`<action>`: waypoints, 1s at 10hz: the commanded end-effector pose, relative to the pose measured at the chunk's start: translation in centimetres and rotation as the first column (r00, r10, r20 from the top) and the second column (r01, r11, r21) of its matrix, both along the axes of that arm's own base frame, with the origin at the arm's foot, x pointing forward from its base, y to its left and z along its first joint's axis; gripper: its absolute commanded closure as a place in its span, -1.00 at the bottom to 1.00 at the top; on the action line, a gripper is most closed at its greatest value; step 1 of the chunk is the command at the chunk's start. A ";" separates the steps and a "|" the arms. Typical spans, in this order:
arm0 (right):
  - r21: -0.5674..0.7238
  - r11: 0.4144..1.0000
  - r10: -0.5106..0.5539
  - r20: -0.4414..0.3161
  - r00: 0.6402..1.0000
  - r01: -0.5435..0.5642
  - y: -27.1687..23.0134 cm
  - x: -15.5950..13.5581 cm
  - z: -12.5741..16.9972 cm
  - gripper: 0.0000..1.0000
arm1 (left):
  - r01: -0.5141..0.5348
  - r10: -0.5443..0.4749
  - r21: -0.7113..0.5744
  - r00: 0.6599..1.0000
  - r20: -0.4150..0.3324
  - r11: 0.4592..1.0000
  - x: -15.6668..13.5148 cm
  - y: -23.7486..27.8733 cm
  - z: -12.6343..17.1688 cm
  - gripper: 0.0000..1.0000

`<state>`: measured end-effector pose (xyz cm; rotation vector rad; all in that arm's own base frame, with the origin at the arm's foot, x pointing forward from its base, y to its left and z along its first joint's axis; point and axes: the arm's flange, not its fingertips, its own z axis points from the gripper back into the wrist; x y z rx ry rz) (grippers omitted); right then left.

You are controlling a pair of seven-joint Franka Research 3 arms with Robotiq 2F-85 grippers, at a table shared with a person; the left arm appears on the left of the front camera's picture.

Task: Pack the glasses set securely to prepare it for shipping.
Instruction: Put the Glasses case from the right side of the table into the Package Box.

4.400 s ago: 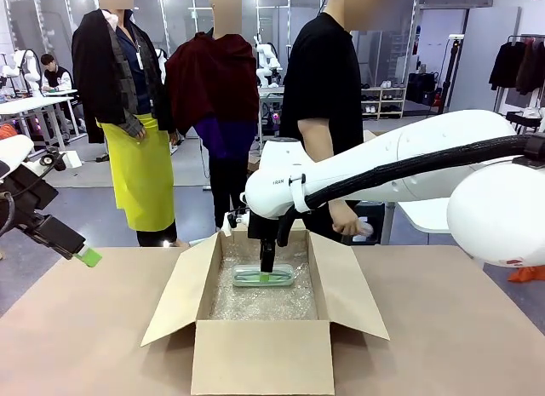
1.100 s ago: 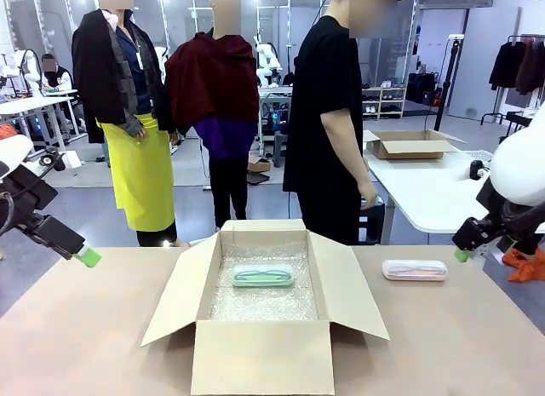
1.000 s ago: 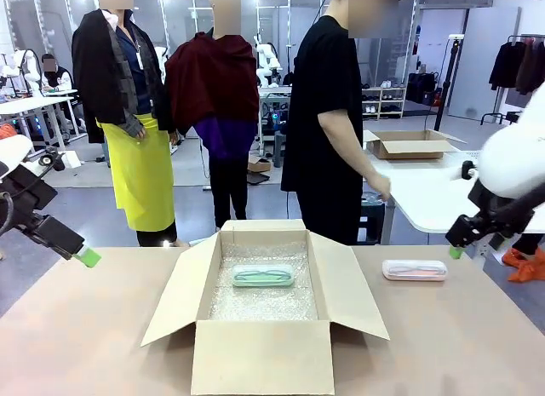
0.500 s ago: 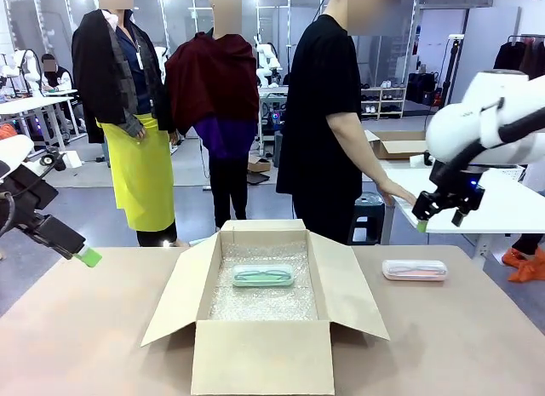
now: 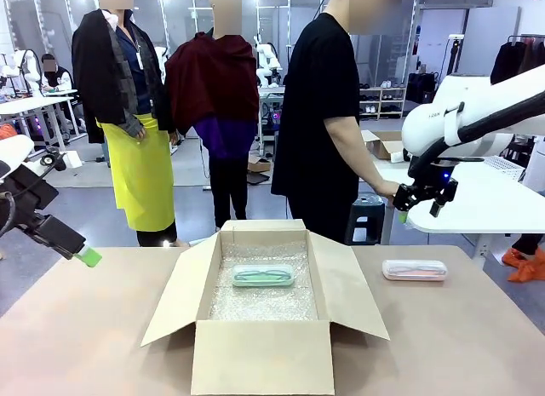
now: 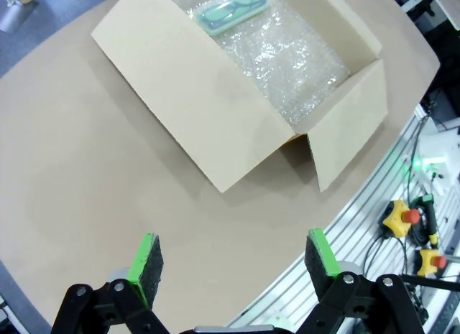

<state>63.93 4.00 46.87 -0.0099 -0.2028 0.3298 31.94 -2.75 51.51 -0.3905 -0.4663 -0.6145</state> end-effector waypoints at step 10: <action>-0.024 0.355 0.916 -0.192 0.353 -0.934 -0.5 1.5 -4.7 -1.00 | 0.008 -0.007 -0.012 1.000 0.013 1.000 0.1 0.1 0.1 -1.00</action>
